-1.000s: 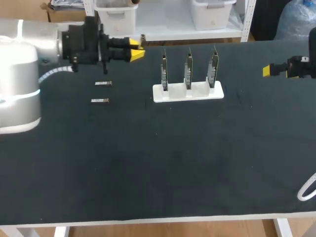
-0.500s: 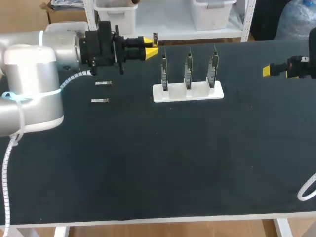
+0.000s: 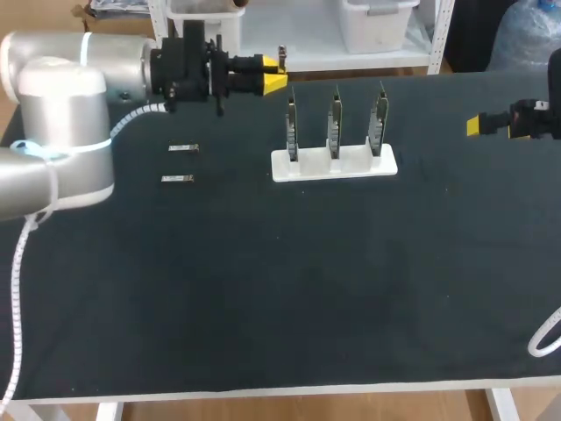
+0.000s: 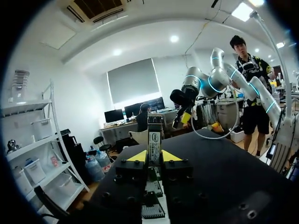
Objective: Pick up the optical module with the left hand, and insert it into the network port with the right hand.
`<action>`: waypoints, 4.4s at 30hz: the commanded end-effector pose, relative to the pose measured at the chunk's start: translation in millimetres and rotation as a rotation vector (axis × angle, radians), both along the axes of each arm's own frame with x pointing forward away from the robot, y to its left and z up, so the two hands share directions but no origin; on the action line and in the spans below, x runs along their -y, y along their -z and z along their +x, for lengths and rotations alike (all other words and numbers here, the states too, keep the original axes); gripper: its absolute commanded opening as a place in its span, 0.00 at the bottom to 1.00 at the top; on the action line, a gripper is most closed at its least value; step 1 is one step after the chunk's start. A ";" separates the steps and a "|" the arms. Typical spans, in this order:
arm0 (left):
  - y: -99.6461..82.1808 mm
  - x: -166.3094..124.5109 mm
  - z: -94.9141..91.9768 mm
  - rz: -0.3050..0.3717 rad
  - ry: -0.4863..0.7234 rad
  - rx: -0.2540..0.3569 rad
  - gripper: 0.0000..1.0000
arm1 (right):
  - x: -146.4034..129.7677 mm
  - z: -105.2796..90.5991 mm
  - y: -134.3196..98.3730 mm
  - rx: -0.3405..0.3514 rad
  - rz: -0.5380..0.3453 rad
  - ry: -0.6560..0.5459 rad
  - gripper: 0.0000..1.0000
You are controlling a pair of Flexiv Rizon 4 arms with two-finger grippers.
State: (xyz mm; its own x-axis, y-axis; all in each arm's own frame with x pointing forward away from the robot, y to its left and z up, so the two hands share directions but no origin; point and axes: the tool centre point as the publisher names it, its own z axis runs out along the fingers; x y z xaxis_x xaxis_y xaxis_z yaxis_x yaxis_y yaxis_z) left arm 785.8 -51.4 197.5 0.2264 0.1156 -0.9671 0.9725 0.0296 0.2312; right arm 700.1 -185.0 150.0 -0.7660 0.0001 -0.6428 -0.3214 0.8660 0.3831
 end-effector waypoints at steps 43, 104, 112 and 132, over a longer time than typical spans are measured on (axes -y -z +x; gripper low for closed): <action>-0.6 37.8 -13.8 -0.021 0.004 0.014 0.00 | 0.1 -0.1 0.0 0.000 0.000 0.000 1.00; 13.7 29.5 -1.7 0.017 0.029 -0.082 0.00 | 0.1 -0.1 0.0 0.000 0.000 0.000 1.00; 13.7 29.5 -1.7 0.017 0.029 -0.082 0.00 | 0.1 -0.1 0.0 0.000 0.000 0.000 1.00; 13.7 29.5 -1.7 0.017 0.029 -0.082 0.00 | -40.5 -19.2 -68.0 0.301 -0.006 -0.315 1.00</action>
State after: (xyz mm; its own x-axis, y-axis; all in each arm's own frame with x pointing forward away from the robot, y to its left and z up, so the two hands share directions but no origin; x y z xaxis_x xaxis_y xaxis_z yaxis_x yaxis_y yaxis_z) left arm 784.5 -81.1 184.1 0.1481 0.1276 -0.9807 0.9889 -0.0035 0.1488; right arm 687.2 -137.6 214.2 -0.5234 -0.2023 -0.8277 -0.6004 0.7768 0.1898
